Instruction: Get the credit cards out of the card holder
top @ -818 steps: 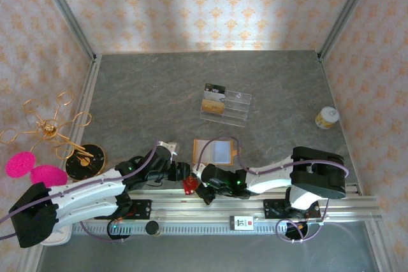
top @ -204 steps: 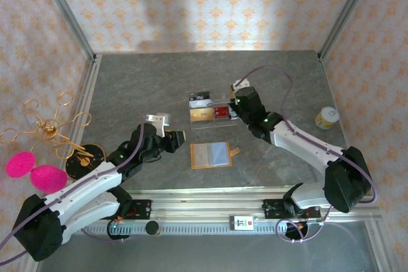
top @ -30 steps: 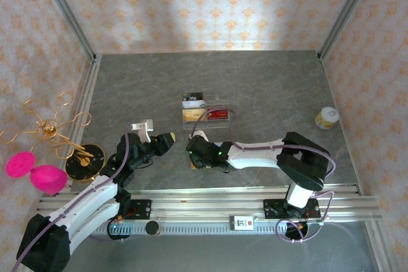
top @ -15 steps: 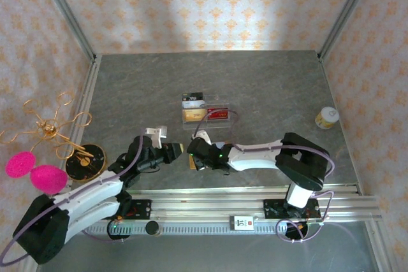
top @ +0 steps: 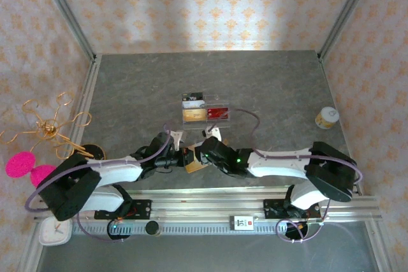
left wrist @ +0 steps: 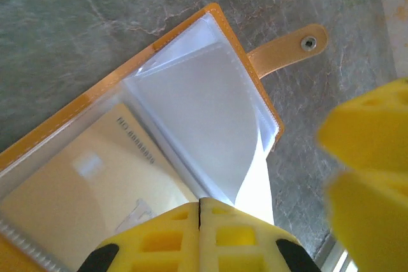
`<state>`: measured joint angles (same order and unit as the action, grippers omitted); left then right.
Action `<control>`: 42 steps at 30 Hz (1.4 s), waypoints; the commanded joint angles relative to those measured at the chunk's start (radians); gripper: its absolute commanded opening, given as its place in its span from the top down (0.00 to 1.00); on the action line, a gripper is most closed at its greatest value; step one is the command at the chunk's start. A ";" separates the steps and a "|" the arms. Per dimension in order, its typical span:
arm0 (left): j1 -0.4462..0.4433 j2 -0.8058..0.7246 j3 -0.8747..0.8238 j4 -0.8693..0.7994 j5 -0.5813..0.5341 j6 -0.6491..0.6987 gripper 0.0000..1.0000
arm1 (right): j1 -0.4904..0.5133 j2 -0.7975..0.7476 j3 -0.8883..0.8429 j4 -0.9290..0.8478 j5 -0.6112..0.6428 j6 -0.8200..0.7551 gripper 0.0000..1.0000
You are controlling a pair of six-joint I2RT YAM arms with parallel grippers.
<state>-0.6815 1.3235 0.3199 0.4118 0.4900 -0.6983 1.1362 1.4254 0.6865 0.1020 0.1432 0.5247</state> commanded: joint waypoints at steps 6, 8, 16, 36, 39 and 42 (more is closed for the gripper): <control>-0.091 0.209 0.212 0.026 0.033 0.060 0.94 | -0.002 -0.261 -0.112 -0.064 0.203 0.105 0.60; -0.103 0.267 0.256 0.024 0.048 0.063 0.94 | -0.008 -0.299 -0.131 -0.075 0.194 0.110 0.60; -0.079 0.084 0.205 -0.033 -0.058 0.038 0.90 | -0.071 -0.334 -0.163 -0.041 0.054 0.079 0.66; 0.058 -0.101 -0.041 -0.130 -0.101 0.075 1.00 | -0.185 0.205 0.068 0.043 -0.524 -0.008 0.79; 0.057 -0.094 -0.042 -0.144 -0.106 0.085 1.00 | -0.187 0.222 0.063 0.028 -0.512 -0.002 0.79; 0.057 -0.071 -0.050 -0.145 -0.120 0.093 1.00 | -0.192 0.244 0.053 0.033 -0.509 0.012 0.80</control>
<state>-0.6319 1.2339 0.2665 0.2916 0.4030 -0.6361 0.9478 1.6501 0.7372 0.1360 -0.3614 0.5125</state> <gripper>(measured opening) 0.049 0.206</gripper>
